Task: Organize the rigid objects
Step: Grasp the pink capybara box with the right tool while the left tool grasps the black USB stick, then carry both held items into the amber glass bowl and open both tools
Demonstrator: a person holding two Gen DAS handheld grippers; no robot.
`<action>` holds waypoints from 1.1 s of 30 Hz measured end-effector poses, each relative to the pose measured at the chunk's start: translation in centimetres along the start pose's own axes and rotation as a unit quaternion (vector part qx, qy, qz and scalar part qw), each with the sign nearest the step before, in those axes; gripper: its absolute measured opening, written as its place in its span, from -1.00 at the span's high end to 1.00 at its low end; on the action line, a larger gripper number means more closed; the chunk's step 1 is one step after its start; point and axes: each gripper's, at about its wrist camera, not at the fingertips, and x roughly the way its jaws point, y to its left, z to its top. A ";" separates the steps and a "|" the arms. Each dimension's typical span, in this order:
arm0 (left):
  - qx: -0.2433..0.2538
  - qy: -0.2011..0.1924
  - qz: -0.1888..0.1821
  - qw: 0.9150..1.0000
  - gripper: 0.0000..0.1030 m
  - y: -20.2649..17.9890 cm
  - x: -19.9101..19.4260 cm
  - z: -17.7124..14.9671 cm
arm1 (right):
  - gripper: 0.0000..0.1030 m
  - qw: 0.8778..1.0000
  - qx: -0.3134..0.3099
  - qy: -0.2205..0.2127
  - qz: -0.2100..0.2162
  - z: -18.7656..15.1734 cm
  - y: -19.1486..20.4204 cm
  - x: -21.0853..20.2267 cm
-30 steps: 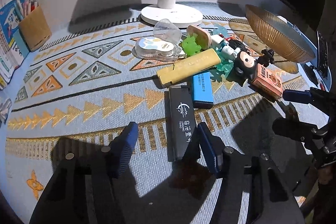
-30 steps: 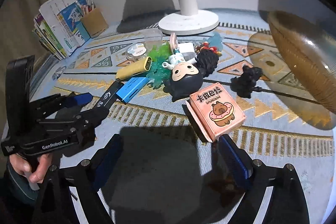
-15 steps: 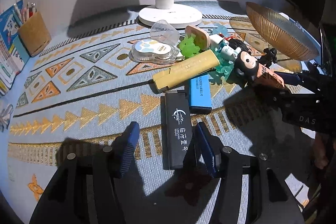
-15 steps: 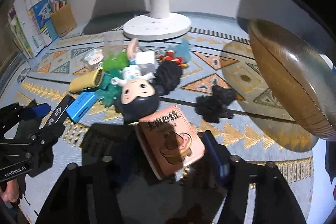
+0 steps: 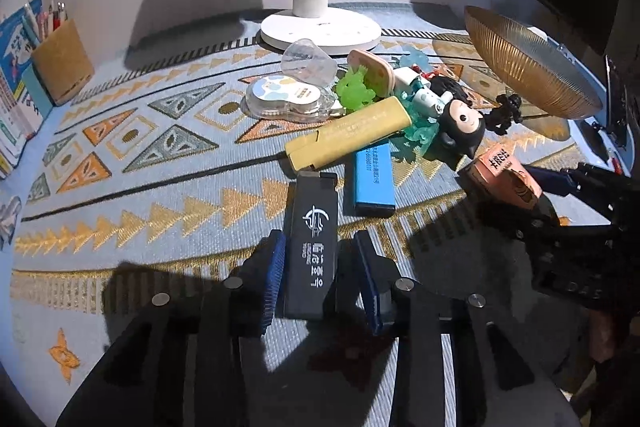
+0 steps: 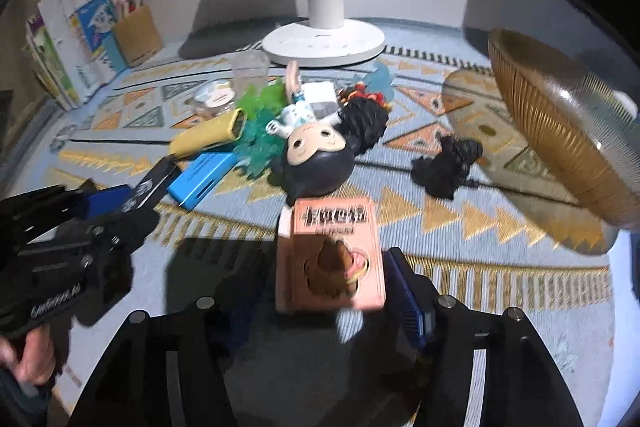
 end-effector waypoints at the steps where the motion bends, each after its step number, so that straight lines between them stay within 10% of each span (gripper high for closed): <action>1: 0.004 -0.001 0.003 1.000 0.51 -0.2 0.0 -0.1 | -0.02 1.000 -0.002 -0.003 -0.009 0.1 0.3 0.1; 12: -0.016 -0.054 -0.031 0.998 0.59 0.1 -4.8 -0.5 | 0.23 0.997 0.041 -0.043 0.050 -0.6 0.4 -4.2; 25: 0.073 -0.165 -0.127 0.975 0.59 -9.5 -10.9 10.8 | 0.23 0.972 0.141 -0.166 -0.089 2.6 -10.5 -16.3; 33: 0.116 -0.091 -0.188 0.971 0.59 -18.8 -2.3 16.0 | 0.23 0.972 0.193 -0.074 -0.113 3.3 -18.6 -12.0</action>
